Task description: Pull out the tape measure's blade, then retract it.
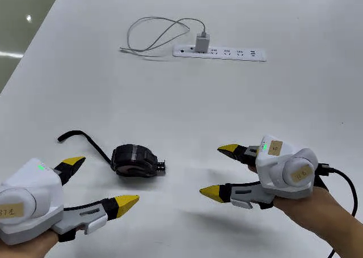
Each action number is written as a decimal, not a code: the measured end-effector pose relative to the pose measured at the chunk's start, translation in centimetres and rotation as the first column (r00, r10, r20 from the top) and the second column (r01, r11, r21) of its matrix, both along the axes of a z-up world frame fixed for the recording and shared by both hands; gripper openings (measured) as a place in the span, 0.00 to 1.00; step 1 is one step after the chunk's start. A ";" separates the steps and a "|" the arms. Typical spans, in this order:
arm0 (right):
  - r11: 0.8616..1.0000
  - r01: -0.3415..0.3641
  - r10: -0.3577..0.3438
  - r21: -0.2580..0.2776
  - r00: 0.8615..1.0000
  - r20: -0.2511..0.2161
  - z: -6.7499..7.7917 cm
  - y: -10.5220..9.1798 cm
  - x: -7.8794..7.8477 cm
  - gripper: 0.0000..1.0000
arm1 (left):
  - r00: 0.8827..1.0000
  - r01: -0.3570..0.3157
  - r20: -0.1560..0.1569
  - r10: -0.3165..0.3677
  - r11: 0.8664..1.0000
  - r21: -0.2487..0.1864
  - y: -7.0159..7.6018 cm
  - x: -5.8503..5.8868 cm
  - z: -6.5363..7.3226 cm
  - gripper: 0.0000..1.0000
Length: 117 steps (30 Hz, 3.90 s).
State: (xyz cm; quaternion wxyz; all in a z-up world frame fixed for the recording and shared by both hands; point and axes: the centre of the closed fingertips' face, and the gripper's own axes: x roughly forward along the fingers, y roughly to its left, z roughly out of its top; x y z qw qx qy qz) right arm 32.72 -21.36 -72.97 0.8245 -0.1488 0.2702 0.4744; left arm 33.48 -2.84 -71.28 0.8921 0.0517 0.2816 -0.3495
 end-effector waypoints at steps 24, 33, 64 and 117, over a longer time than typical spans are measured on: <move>0.997 0.079 -0.079 -0.023 0.997 -0.015 1.4 -4.3 -2.8 0.75 | 0.997 0.081 0.014 -0.082 0.996 0.029 2.0 -1.9 1.4 0.94; 0.995 0.089 -0.090 -0.043 0.996 -0.020 1.6 -5.6 -3.7 0.80 | 0.994 0.106 0.009 -0.107 0.993 0.052 2.2 -2.4 1.6 0.95; 0.989 0.129 -0.132 -0.075 0.990 -0.040 1.6 -9.0 -6.4 0.88 | 0.989 0.145 -0.012 -0.145 0.984 0.100 4.8 -3.4 1.7 0.99; 0.985 0.154 -0.157 -0.075 0.987 -0.035 2.0 -10.1 -6.3 0.94 | 0.987 0.162 -0.011 -0.162 0.983 0.086 4.6 -3.5 2.1 0.99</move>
